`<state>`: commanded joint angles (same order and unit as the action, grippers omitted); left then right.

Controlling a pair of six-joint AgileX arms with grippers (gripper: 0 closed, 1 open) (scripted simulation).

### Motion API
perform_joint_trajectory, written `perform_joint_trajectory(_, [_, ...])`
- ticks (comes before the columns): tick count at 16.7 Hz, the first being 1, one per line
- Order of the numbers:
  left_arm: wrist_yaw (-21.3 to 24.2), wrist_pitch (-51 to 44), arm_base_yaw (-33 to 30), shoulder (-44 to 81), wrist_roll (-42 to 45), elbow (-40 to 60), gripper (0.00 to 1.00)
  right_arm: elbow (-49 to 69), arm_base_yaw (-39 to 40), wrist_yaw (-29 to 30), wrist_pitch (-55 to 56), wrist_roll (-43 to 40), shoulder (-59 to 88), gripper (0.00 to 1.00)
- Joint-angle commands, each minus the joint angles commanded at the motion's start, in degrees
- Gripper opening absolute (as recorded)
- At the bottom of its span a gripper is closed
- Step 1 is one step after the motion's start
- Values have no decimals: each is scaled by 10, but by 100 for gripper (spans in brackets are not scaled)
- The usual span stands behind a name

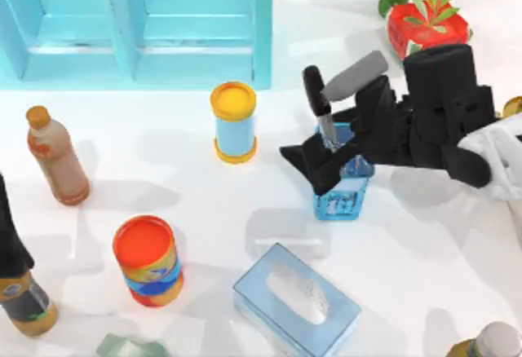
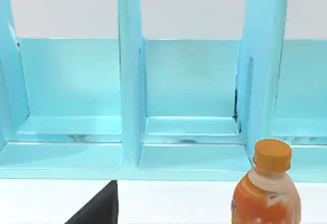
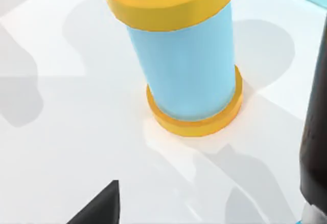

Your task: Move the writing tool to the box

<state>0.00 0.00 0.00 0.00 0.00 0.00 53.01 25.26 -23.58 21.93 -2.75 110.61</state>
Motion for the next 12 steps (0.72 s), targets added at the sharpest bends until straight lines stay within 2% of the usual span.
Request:
perform_joint_trajectory(1, [0,0,0,0,0,0,100,0,0,0,0,0,0,2])
perform_joint_trajectory(2, [0,0,0,0,0,0,100,0,0,0,0,0,0,0])
perform_joint_trajectory(12, [0,0,0,0,0,0,100,7,-6,-8,-9,-4,-8,0])
